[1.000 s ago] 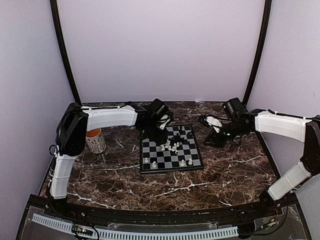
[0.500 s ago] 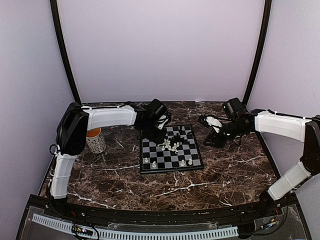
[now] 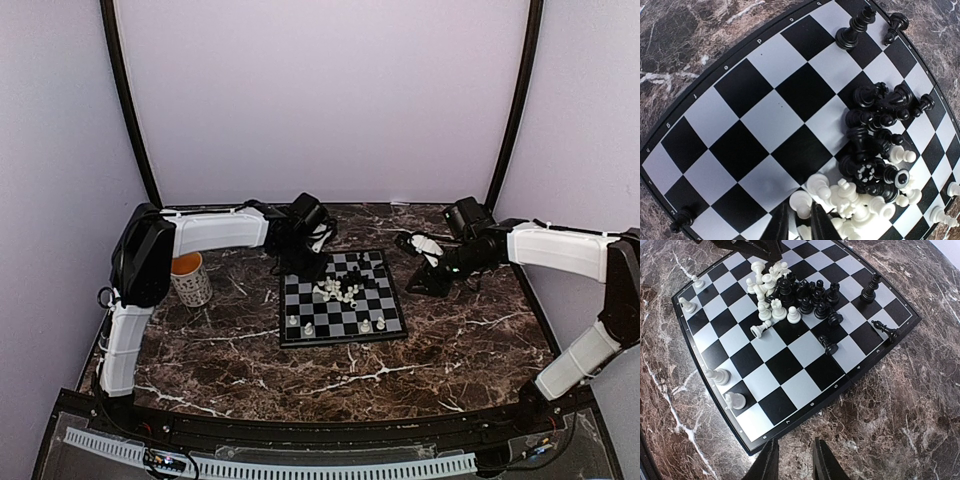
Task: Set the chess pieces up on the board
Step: Pick up the pawn from the chessboard.
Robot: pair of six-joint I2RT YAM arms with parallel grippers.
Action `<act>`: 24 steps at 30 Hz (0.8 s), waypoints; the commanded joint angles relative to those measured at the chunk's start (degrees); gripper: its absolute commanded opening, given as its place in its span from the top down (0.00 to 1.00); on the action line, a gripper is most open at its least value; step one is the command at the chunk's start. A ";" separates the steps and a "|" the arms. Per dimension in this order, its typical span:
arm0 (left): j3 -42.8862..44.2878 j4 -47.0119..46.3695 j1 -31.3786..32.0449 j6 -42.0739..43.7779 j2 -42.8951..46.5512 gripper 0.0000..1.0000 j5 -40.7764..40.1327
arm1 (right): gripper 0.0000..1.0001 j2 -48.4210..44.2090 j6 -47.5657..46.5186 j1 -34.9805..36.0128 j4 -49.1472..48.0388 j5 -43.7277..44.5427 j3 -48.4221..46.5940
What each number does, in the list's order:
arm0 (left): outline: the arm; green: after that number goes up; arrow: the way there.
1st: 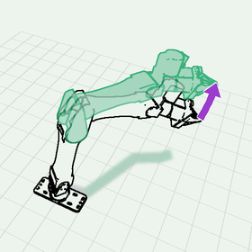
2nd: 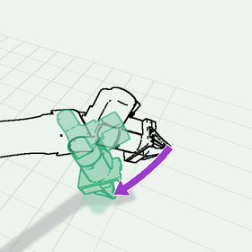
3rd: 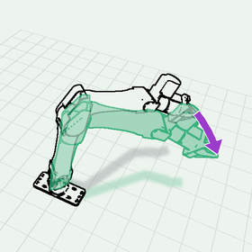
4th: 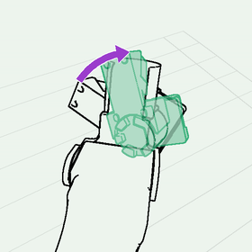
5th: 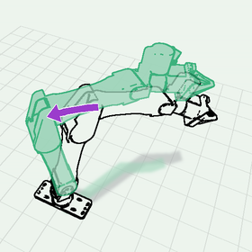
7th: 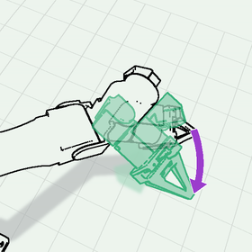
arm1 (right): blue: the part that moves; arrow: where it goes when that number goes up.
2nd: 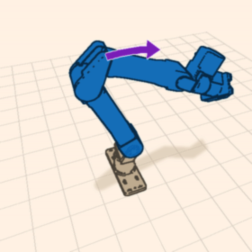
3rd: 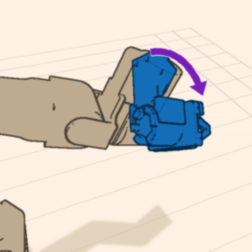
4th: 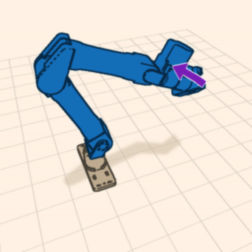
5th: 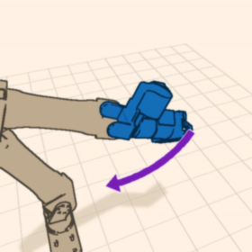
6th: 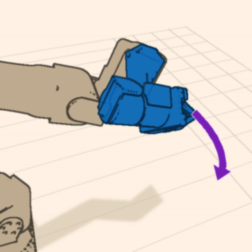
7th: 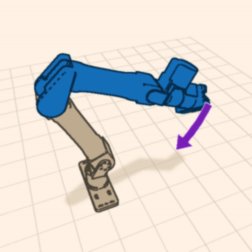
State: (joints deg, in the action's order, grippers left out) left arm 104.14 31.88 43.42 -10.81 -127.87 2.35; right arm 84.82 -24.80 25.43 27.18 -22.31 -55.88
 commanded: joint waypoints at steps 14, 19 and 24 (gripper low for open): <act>1.20 -1.08 -0.98 -0.80 -0.91 0.77 2.76 | 0.75 0.44 -0.38 -0.21 -0.02 -0.38 -0.94; 1.48 -1.39 -0.97 -0.69 -0.96 0.83 2.84 | 0.75 0.20 -0.32 -0.21 -0.02 -0.30 -0.99; 2.50 0.03 -1.01 -0.38 -0.77 0.89 2.52 | 0.75 -0.08 -0.34 -0.21 -0.02 -0.20 -0.78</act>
State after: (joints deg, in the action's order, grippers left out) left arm 104.29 31.16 42.52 -11.35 -129.25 4.89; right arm 84.97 -24.84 25.43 27.20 -22.28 -55.90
